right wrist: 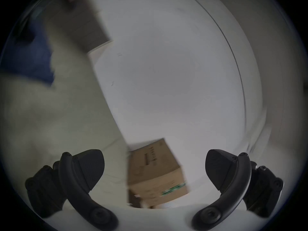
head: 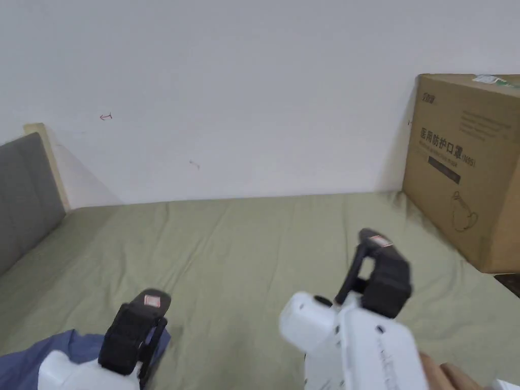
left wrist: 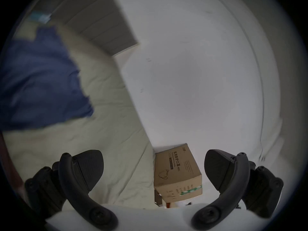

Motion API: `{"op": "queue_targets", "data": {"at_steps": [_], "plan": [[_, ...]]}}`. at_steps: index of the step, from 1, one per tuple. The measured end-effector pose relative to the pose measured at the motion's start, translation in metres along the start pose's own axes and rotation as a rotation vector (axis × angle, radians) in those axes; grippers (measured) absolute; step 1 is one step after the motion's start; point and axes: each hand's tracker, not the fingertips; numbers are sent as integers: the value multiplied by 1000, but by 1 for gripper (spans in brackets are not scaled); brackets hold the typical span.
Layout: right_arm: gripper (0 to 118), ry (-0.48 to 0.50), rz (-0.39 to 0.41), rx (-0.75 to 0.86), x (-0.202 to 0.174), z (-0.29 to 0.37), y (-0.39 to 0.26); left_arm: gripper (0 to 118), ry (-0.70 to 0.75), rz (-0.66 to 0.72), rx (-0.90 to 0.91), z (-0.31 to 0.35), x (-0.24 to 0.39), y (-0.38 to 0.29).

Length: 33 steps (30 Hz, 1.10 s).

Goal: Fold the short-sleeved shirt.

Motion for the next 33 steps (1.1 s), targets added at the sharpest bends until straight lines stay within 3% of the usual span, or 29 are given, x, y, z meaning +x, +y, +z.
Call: {"op": "queue_targets", "data": {"at_steps": [2,3,4,7,11,13,14,17,20,23,26,28,30,31,32,33], "plan": [[118,62,67,30,-21,2,-2,118,54,41,-33,-5,-15,5],[118,106,46,0,-27,2,-3,118,81,31,-51,-7,-16,7],[118,137,-32,-32,-27,0,-5,118,50,-15,-38,-7,-12,10],[118,253,-468,-165,-1,-14,-21,118,76,-356,24,-5,31,14],[118,281,-1133,-258,43,-24,-65,118,80,-897,69,0,102,-5],[118,362,-1363,-283,42,-17,-90,118,64,-1141,102,5,119,-26],[118,368,-1404,-324,35,-11,-102,118,81,-1276,89,7,123,-37],[118,306,-1395,-361,25,17,-110,118,97,-1433,56,10,123,-59],[118,219,-1405,-264,39,23,-112,118,50,-1301,52,15,121,-54],[118,133,-1279,-205,66,19,-92,118,59,-1243,94,20,128,-44],[118,159,-1277,-129,75,21,-77,116,78,-1249,59,21,137,-39],[118,181,-1323,-153,75,17,-76,101,63,-1252,63,24,133,-38],[115,169,-1352,-205,71,21,-71,48,95,-1281,104,26,130,-43],[106,166,-1347,-198,69,23,-70,24,125,-1316,116,25,129,-46],[68,146,-1336,-207,66,20,-74,7,143,-1350,131,23,126,-49],[30,128,-1318,-209,65,21,-72,6,153,-1382,133,23,124,-51]]}}
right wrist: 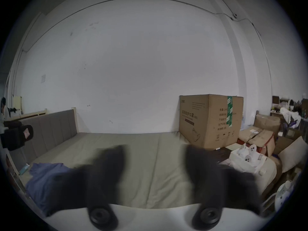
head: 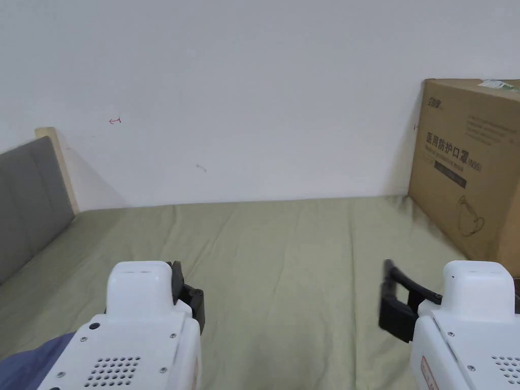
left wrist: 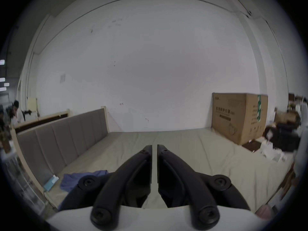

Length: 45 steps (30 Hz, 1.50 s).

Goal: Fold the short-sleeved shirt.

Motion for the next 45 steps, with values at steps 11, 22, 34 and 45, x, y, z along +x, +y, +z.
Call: {"op": "queue_targets", "data": {"at_steps": [11,22,34,45], "plan": [[2,-14,15,-1,7,-9,-7,0,-76,82,-45,-8,-6,-6],[2,162,-17,-23,-17,-22,8,0,-20,128,-30,6,-39,4],[2,640,7,-101,-143,-51,-2,0,412,82,-95,87,-144,-5],[2,724,76,-218,-186,-60,-37,0,327,254,-356,-3,-193,-78]]}}
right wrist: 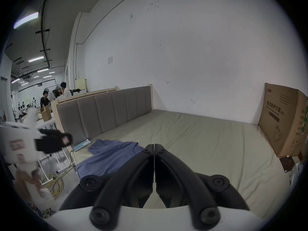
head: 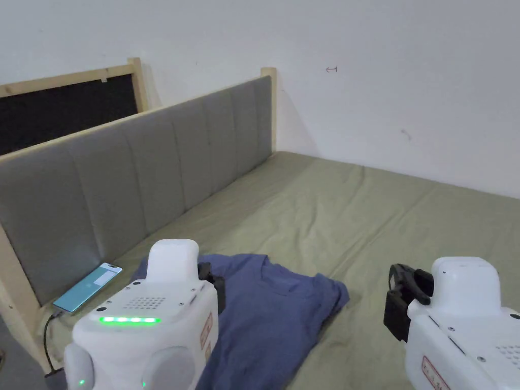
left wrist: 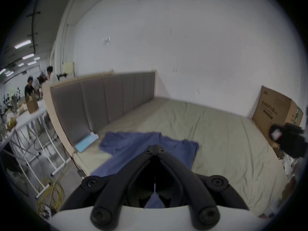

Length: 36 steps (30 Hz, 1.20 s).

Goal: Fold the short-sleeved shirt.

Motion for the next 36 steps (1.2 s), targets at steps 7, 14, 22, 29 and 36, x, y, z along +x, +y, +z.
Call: {"op": "queue_targets", "data": {"at_steps": [7,14,22,29,36], "plan": [[2,-28,-13,-107,13,-24,-25,109,-63,69,-368,-144,3,-70],[2,-59,-56,-219,30,-51,-52,107,-100,-51,-533,-211,34,-120],[2,-54,-170,-280,40,-61,-72,13,-32,-143,-510,-218,57,-120],[2,-108,-154,-333,50,-50,-81,6,-71,111,-600,-227,19,-102],[2,-183,-184,-287,79,-24,-70,6,-241,82,-526,-201,51,-57]]}}
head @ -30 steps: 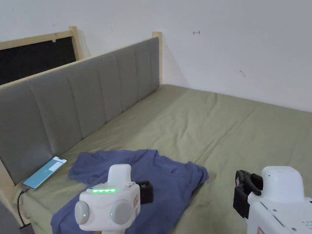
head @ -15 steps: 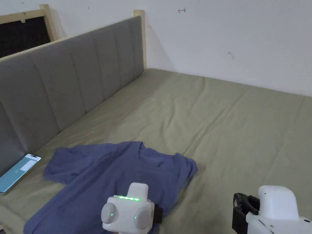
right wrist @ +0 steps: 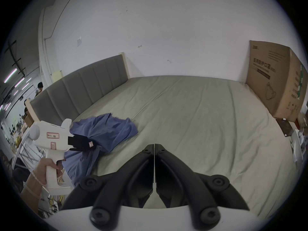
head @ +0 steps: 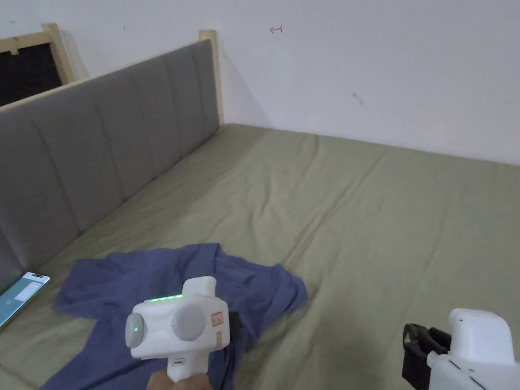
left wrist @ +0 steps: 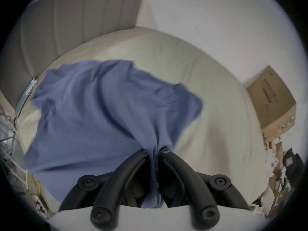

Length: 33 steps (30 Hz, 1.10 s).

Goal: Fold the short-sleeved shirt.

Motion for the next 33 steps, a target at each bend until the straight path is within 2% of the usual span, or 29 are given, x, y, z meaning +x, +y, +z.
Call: {"op": "queue_targets", "data": {"at_steps": [1,7,11,14,18,21,22,23,24,25,26,27,28,31,32,33], "plan": [[2,-15,-12,17,6,5,3,6,-41,5,10,4,13,5],[2,-160,-58,118,59,55,18,6,-292,-185,61,28,150,23],[2,-273,-135,184,104,97,20,6,-566,-386,-6,55,268,-18],[2,-365,-192,231,137,131,15,6,-709,-508,-76,67,337,-70],[2,-482,-257,235,174,167,-2,6,-765,-679,-214,57,391,-153],[2,-506,-332,206,196,180,-23,6,-684,-774,-277,32,402,-202],[2,-503,-344,194,193,182,-25,7,-666,-803,-291,23,402,-212],[2,-505,-341,181,195,183,-32,12,-649,-803,-328,14,401,-218],[2,-526,-345,157,196,182,-38,26,-619,-811,-369,6,398,-221],[2,-541,-356,140,196,182,-43,51,-593,-801,-389,3,393,-221],[2,-533,-363,132,202,177,-49,89,-612,-768,-385,3,388,-217],[2,-515,-374,115,202,174,-53,107,-618,-752,-382,5,382,-209],[2,-503,-383,106,201,170,-55,110,-620,-708,-353,10,374,-195],[2,-473,-378,82,195,157,-57,100,-597,-634,-290,24,352,-161],[2,-454,-367,78,190,153,-57,86,-586,-612,-264,30,343,-150],[2,-430,-358,73,185,149,-56,61,-566,-602,-230,35,331,-141]]}}
